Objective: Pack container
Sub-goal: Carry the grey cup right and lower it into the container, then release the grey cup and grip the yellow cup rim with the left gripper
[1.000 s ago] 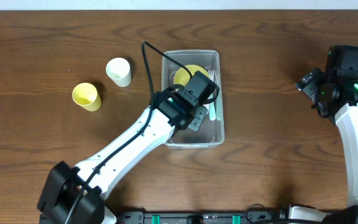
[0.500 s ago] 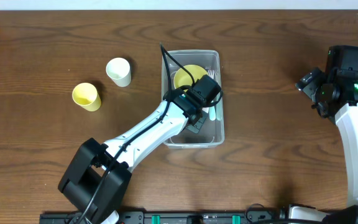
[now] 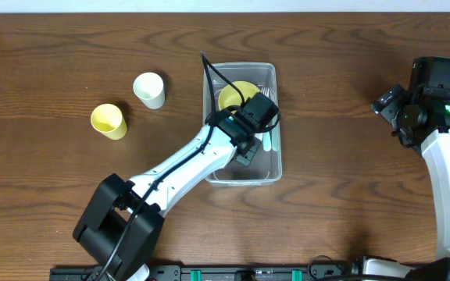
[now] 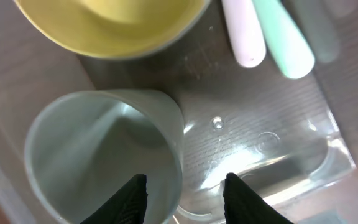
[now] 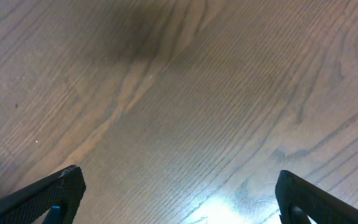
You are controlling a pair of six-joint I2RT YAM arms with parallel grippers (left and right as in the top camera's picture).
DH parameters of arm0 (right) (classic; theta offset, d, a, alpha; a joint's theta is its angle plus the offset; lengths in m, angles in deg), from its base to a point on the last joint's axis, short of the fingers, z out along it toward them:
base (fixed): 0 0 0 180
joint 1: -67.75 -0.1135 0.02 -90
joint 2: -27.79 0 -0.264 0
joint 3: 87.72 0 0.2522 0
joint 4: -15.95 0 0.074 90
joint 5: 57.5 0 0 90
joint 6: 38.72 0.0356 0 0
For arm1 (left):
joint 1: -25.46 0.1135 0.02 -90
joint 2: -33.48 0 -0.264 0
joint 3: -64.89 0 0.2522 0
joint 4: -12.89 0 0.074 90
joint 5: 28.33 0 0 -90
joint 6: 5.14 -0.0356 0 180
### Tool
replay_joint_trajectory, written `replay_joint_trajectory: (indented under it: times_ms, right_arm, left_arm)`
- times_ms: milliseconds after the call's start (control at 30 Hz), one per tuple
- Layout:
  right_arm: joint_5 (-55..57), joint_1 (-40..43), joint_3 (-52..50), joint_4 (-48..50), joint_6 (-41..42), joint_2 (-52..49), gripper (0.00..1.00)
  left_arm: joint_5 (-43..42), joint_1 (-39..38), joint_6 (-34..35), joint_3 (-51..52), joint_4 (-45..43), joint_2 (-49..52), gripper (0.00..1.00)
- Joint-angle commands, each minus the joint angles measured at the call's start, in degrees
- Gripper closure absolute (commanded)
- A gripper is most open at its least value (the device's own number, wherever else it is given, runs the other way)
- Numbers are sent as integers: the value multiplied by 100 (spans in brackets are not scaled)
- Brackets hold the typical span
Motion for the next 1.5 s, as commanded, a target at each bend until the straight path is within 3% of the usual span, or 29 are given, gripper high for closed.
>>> replay_joint_trajectory:
  times_ms: [0,167,267,500,667,900,1467]
  right_arm:
    - [98,15,72,-2,90,4,1]
    - [101,15,72,-4,90,4,1]
    - [98,15,72,-4,90,4,1]
    - [98,15,72,-4,90,4,1]
    - [101,15,72,-4,90,4,1]
    - [98,15,72,-2,90,4,1]
    - [98,15,72,-4,90,4,1]
  left_arm:
    - [90,-9,11,-638,234,-433,58]
    - [415,4,22,-1300,798,-1001,58]
    - [1117,136,184,-1394,1001,-1377,46]
    - [1335,1521,382,-1394,1327,-1762,39]
    - [931,2839,382,-1392,1325,-1652,38]
    - [-396,4168,332,-1386,1322,-1259,38]
    - [-581,4441,114,-1349,1668,634,40]
